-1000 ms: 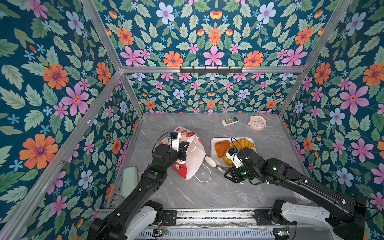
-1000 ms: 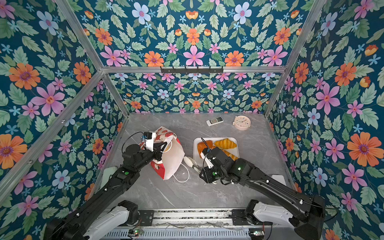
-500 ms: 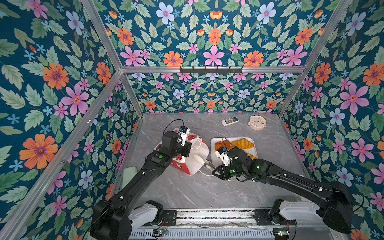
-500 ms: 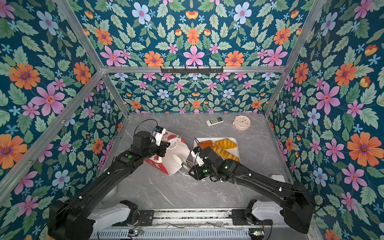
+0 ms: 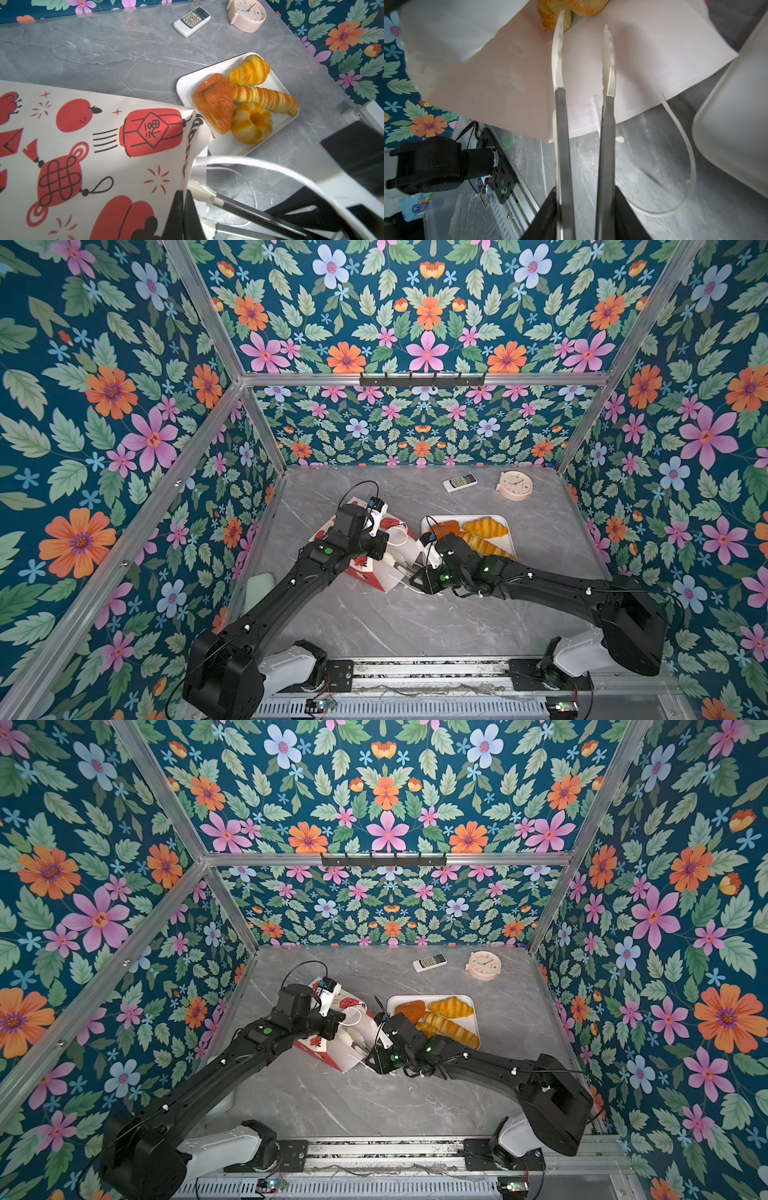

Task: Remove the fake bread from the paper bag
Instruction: 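Pinch the last ring bread in the bag with tongs while left gripper tilts bag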

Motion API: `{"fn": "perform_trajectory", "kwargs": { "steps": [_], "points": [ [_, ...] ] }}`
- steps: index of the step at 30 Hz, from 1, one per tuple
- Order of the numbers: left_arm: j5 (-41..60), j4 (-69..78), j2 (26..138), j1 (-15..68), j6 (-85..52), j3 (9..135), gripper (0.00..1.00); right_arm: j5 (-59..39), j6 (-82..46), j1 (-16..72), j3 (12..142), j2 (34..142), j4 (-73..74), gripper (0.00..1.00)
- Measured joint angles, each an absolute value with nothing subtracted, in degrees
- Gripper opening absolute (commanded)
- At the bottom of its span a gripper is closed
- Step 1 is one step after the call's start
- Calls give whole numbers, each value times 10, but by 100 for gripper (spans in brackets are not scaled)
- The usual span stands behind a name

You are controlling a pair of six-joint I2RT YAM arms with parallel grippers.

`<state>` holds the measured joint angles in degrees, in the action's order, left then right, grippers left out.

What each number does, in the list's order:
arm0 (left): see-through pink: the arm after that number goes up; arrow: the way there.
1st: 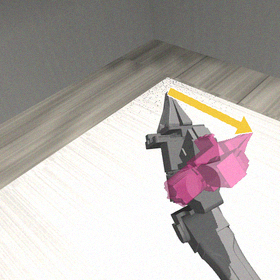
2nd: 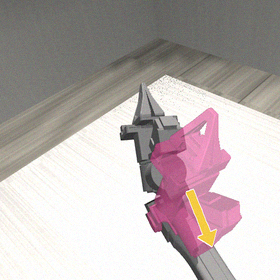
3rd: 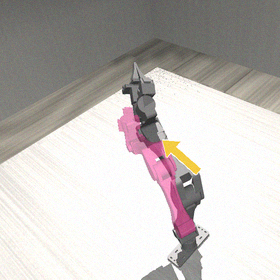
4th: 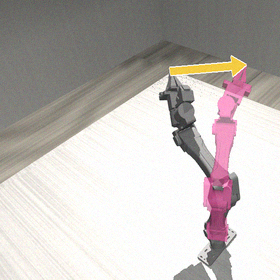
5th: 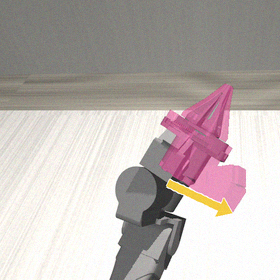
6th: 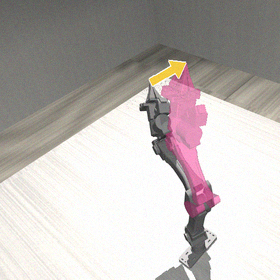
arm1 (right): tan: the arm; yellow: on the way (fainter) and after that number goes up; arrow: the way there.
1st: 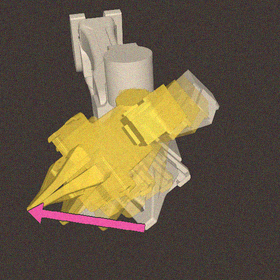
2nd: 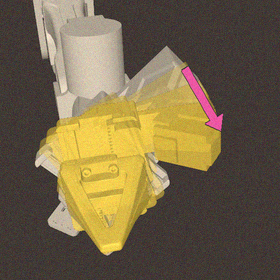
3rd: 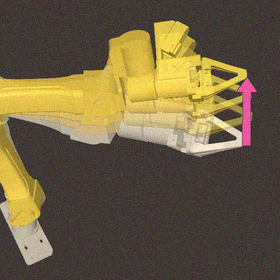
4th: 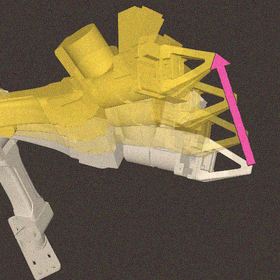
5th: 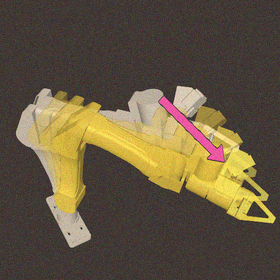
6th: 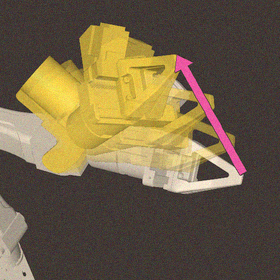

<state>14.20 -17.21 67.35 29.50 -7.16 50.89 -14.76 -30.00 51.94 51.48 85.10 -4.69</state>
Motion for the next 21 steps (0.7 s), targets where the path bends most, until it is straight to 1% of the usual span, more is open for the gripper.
{"fn": "perform_trajectory", "kwargs": {
  "steps": [7, 13, 21],
  "points": [
    [133, -140, 678, 296, -78, 505, 0, -144, -296, 519, 545, 901, 0, 39],
    [124, -119, 678, 296, -91, 505, 0, -115, -296, 519, 565, 932, 10, 38],
    [121, -105, 679, 296, -102, 505, 0, -150, -301, 519, 572, 971, 58, 39]
  ]
}}
